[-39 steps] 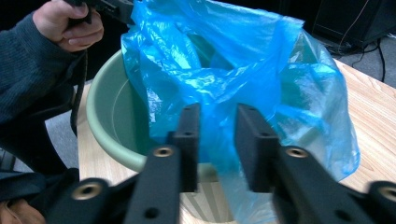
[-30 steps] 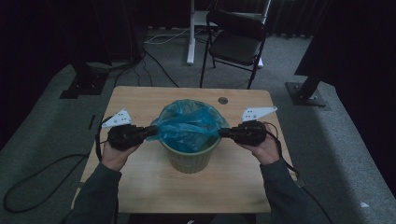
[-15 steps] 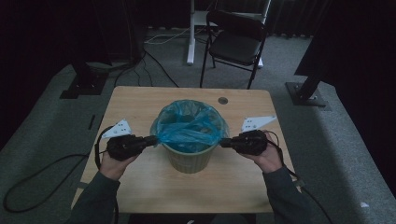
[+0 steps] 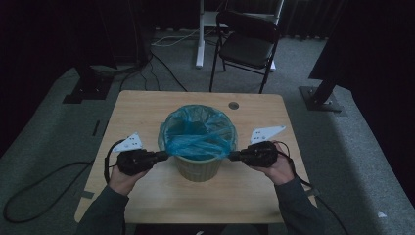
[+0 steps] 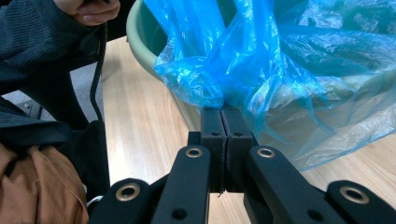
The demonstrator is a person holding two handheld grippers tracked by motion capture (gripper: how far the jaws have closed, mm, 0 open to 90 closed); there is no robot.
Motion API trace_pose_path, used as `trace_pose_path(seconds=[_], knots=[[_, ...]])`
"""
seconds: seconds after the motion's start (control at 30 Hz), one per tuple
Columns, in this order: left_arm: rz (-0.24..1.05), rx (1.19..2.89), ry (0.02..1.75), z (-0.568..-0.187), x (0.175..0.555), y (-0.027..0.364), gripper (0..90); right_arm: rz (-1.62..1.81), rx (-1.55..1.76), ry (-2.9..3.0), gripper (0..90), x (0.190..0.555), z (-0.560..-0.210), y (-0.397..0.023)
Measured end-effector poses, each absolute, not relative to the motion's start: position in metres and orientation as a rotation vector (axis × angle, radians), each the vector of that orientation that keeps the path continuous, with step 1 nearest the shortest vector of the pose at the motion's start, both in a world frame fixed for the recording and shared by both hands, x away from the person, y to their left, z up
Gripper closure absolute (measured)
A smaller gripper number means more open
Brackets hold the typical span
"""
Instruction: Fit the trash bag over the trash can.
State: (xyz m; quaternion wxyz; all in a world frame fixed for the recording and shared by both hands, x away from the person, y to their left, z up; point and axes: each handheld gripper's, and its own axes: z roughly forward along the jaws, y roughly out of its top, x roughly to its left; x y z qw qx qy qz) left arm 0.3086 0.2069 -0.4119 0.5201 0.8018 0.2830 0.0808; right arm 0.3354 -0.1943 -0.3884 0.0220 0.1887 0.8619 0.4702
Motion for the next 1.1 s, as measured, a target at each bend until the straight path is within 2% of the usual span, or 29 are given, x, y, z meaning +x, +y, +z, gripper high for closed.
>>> trace_pose_path(seconds=[0.53, 0.63, 0.8, 0.97, 1.1], knots=[[0.169, 1.974, 0.682, -0.423, 0.31, 0.198, 86.7, 1.392, 0.583, 2.735, 89.4, 0.337, -0.401, -0.187], [0.188, 1.979, 0.694, -0.422, 0.308, 0.199, 79.1, 1.372, 0.581, 2.727, 88.2, 0.335, -0.4, -0.187], [0.209, 1.955, 0.698, -0.418, 0.304, 0.206, 64.6, 1.384, 0.588, 2.695, 73.5, 0.332, -0.393, -0.196], [0.219, 1.935, 0.692, -0.413, 0.299, 0.213, 55.9, 1.425, 0.59, 2.667, 63.9, 0.328, -0.387, -0.208], [0.231, 1.913, 0.684, -0.409, 0.295, 0.217, 49.9, 1.466, 0.601, 2.632, 60.4, 0.327, -0.38, -0.215]])
